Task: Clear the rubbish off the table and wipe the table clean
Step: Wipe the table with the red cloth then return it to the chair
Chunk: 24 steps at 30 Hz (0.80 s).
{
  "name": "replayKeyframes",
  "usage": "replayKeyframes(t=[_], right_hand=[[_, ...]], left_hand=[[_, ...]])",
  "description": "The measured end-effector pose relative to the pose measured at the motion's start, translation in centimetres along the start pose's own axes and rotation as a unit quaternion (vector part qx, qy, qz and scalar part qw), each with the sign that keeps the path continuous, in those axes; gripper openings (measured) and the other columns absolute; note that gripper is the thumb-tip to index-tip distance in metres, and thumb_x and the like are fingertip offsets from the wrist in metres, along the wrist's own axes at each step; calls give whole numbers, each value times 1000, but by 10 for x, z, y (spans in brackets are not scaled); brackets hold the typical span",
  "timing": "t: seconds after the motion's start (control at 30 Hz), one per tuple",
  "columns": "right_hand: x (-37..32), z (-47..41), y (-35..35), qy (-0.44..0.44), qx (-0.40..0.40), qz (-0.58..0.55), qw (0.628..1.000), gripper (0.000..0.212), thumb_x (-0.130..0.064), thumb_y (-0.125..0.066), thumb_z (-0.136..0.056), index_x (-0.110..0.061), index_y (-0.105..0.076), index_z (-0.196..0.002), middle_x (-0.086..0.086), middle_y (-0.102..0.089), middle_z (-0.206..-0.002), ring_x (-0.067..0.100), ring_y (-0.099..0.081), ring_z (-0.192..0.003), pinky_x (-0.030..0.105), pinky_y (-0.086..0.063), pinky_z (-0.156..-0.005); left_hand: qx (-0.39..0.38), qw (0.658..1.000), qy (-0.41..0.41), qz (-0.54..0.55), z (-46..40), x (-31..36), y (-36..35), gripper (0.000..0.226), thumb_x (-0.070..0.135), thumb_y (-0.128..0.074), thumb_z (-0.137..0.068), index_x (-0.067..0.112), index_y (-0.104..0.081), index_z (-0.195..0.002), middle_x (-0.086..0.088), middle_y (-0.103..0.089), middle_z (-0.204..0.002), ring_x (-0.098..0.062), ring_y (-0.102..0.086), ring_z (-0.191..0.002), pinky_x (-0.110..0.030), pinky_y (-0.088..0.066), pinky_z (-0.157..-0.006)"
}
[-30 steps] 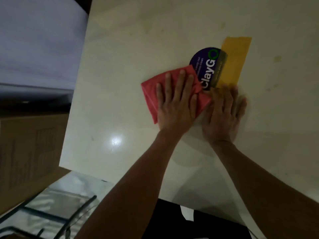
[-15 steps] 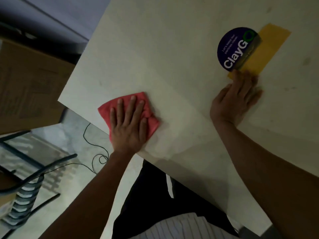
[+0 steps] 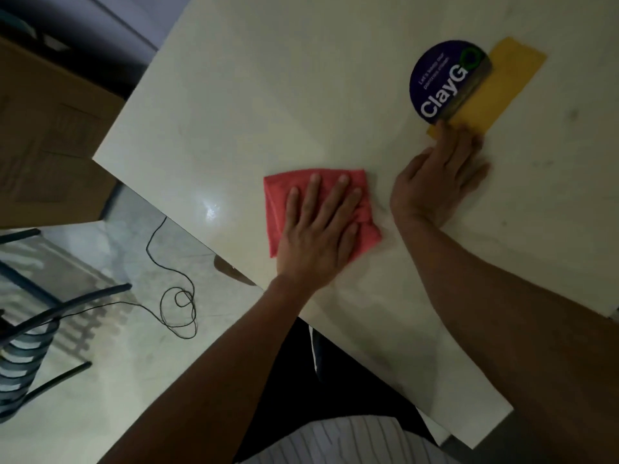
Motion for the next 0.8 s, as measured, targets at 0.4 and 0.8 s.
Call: replayKeyframes(t=[0.4, 0.8], right_hand=[[0, 2, -1, -2, 9, -15, 1000, 45, -17, -40, -95, -19, -53, -138, 11, -49, -146, 35, -35, -143, 60, -23, -115], [0, -2, -3, -15, -16, -14, 1000, 44, -17, -40, -94, -21, -54, -135, 10, -51, -144, 34, -37, -142, 59, -26, -114]], left_hand=[[46, 961, 273, -4, -65, -162, 48, 63, 52, -16, -105, 26, -12, -162, -3, -8, -170, -35, 0, -156, -60, -3, -123], [37, 999, 39, 6, 8, -62, 20, 55, 44, -41, -104, 25, -36, -156, 1, -27, -165, -35, -15, -154, -61, -17, -121]])
Point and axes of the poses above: each hand's wrist, its own z-axis away from the middle knuckle, its own y-axis out of the back of the hand, x = y × z, the point moved 7 cm from there along -z, towards the middle knuckle
